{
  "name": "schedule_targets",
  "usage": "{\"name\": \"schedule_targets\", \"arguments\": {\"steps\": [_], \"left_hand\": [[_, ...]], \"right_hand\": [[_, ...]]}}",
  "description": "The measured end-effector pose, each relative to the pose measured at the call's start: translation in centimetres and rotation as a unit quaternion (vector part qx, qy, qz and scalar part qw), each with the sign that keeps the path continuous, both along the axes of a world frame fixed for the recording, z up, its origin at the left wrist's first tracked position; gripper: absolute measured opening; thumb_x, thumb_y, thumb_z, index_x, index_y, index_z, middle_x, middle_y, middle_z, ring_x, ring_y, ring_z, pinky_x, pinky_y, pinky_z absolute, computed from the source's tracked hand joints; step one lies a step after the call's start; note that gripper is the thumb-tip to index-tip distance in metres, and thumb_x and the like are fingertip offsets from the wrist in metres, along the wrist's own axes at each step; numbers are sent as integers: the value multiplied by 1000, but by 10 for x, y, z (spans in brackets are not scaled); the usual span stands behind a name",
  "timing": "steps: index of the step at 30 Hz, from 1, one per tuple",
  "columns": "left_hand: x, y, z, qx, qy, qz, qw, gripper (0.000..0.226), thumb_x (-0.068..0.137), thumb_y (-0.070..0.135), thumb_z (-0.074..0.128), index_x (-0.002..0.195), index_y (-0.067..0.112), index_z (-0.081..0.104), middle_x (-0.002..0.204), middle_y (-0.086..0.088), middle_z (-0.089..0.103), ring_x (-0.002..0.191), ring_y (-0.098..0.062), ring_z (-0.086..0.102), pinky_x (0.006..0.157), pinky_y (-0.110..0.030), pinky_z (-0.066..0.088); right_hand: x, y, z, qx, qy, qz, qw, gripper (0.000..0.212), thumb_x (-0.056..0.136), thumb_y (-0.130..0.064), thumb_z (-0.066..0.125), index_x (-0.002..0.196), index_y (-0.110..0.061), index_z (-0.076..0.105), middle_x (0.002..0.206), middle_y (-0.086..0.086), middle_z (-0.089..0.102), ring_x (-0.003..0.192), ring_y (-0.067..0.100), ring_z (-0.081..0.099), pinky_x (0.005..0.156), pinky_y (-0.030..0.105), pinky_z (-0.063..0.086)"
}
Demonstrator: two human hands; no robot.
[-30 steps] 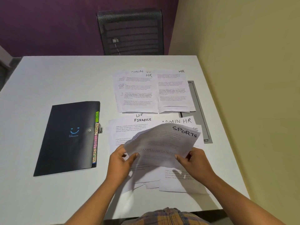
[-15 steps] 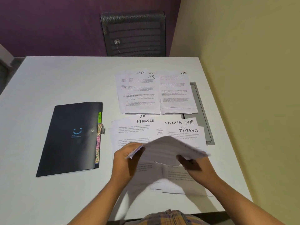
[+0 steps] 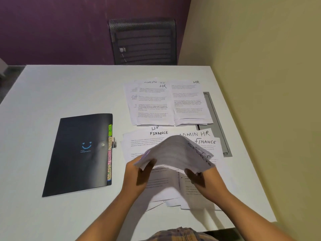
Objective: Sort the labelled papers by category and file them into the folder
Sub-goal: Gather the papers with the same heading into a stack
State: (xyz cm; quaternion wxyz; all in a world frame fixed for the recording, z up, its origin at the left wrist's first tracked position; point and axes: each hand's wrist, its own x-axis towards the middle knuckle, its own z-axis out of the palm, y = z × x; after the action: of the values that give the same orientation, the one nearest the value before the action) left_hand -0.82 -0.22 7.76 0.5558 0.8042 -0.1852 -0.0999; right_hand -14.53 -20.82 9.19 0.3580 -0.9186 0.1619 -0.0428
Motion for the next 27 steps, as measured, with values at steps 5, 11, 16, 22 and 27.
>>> {"name": "schedule_targets", "arguments": {"steps": [5,11,16,22,27], "left_hand": [[10,14,-14,67,76,-28,995,16,89,39,65,80,26,65,75,2,71,64,-17,61,63,-41,52],[21,26,-4,11,133,-22,991,22,91,19,71,82,39,70,77,29,74,75,6,70,60,-12,52],[24,36,2,-24,191,-55,980,11,96,26,63,94,27,74,93,14,78,84,-3,73,63,-16,54],[25,27,9,-35,231,-25,972,19,100,25,56,97,23,75,93,7,79,83,-11,75,64,-19,56],[20,2,19,-51,260,-1,964,19,101,22,55,108,25,72,101,8,78,90,-12,75,69,-22,59]], "right_hand": [[3,12,-10,35,101,-88,990,36,91,-19,65,66,-37,47,52,-13,55,49,-1,50,51,17,37],[7,26,-1,129,36,-193,972,28,95,-19,65,68,-19,63,44,-4,61,41,2,58,44,11,38],[7,33,5,294,-14,-272,916,16,96,-18,65,84,-9,71,49,5,57,44,16,52,48,24,43],[18,19,12,342,-18,-270,900,13,97,-13,63,91,-9,74,52,2,58,42,13,48,44,23,41],[35,-16,18,347,-22,-229,909,14,98,-8,61,97,-15,73,56,-15,67,44,-4,58,43,9,41]]}}
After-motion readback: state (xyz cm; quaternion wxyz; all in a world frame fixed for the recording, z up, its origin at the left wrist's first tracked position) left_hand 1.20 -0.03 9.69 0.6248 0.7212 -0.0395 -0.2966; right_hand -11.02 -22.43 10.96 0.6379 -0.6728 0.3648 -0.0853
